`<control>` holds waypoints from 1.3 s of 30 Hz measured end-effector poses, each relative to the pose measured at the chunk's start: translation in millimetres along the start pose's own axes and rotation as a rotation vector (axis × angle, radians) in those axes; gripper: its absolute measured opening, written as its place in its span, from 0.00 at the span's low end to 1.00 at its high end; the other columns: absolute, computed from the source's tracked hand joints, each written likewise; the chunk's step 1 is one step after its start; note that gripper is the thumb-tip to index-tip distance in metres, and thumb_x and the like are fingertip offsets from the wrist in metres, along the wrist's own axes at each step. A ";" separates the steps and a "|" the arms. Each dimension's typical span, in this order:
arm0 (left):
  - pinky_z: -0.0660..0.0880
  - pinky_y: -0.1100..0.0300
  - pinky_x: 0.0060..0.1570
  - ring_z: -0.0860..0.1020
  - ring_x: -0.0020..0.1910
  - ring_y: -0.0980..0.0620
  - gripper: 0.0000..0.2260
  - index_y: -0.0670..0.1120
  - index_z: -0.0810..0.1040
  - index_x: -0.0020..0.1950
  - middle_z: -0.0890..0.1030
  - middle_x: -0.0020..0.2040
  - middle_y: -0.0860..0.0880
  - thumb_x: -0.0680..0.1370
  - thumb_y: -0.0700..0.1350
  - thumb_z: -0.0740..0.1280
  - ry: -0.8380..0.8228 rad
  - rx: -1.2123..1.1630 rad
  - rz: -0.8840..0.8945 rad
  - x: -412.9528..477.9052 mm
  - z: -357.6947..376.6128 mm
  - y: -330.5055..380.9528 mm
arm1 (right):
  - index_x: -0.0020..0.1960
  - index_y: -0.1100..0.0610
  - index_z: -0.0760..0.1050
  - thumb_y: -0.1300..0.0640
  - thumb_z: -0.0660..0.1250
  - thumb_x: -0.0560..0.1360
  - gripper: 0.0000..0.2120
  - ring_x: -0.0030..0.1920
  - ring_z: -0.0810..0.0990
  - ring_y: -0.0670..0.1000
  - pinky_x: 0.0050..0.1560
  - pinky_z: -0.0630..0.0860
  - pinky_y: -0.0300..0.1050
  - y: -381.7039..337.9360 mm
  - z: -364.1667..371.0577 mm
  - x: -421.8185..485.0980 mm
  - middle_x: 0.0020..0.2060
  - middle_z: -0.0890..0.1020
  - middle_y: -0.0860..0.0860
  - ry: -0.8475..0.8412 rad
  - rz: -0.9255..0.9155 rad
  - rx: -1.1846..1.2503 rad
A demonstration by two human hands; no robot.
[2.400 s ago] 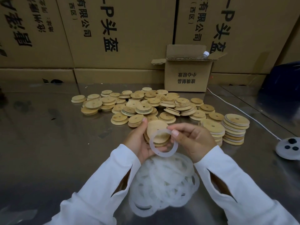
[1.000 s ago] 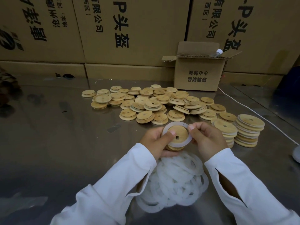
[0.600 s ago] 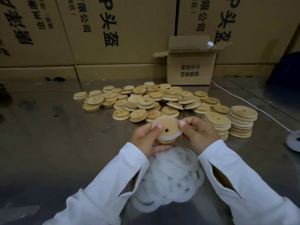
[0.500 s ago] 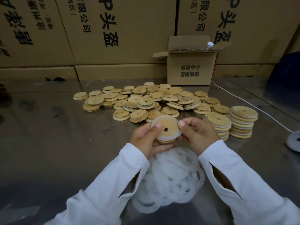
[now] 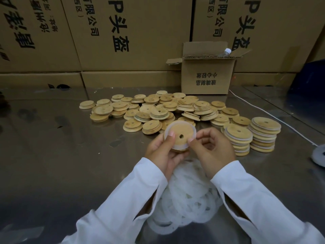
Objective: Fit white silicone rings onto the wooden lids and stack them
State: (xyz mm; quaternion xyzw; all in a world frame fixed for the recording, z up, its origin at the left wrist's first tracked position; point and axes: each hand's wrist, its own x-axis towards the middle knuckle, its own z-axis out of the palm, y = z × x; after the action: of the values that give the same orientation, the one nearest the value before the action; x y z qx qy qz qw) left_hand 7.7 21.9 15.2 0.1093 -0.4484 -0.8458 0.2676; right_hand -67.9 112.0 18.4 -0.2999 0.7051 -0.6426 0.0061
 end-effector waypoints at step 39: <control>0.77 0.45 0.53 0.81 0.45 0.48 0.05 0.56 0.84 0.40 0.84 0.41 0.49 0.66 0.48 0.70 -0.051 0.455 0.125 6.1 -9.3 13.0 | 0.38 0.52 0.76 0.58 0.66 0.73 0.05 0.35 0.75 0.37 0.36 0.67 0.22 -10.5 -7.7 2.4 0.33 0.78 0.44 0.018 -0.065 -0.090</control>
State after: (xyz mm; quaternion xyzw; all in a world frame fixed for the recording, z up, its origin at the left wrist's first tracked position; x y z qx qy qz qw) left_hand 11.2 6.1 20.9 0.1174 -0.6399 -0.7073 0.2767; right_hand -68.6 118.0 30.2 -0.3168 0.7232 -0.6128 -0.0345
